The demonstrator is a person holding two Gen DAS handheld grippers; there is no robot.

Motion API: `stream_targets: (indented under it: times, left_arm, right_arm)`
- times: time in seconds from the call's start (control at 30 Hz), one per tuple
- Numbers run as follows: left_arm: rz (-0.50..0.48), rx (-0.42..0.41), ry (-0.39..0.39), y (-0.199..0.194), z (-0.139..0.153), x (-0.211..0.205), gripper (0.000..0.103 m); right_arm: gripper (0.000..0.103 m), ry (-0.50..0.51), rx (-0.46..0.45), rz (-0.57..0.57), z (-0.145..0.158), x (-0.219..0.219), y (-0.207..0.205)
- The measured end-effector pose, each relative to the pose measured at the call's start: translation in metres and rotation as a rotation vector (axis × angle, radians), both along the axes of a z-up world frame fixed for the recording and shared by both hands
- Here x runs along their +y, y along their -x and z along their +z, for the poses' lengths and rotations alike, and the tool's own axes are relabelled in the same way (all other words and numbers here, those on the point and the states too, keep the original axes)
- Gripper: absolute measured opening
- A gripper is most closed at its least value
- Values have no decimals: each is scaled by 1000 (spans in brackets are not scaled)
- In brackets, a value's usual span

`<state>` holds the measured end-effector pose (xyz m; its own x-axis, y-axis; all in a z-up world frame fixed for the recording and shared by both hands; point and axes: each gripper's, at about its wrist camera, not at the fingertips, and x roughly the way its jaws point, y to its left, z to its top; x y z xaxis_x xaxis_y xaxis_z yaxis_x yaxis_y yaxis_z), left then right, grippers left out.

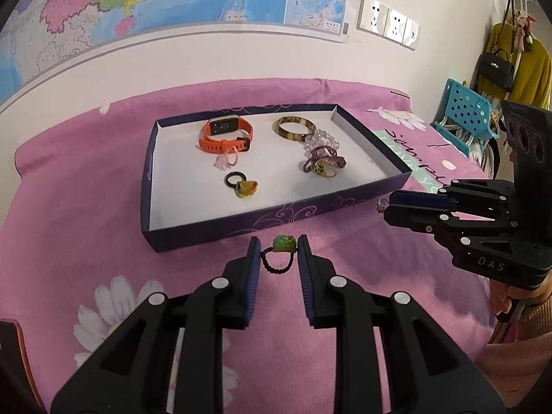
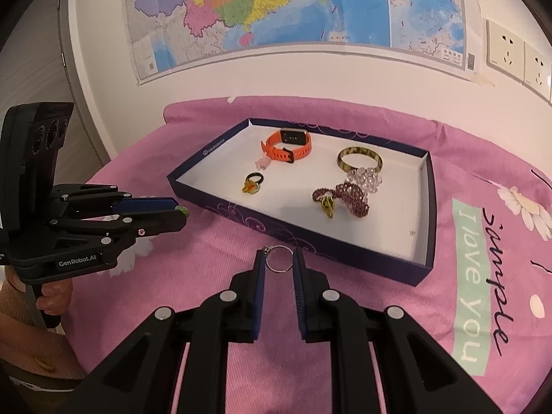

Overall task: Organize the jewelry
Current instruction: 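Lift and carry the green ring and silver ring with both grippers over the box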

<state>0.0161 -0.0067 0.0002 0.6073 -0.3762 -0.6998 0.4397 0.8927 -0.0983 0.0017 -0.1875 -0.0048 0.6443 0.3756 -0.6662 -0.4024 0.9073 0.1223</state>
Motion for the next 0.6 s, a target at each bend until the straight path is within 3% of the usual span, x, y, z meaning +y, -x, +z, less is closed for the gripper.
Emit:
stream_targets:
  times: [0.6]
  left_arm:
    - [-10, -44, -7, -14, 16, -6, 22]
  right_arm:
    - [14, 11, -36, 7, 12, 1, -13]
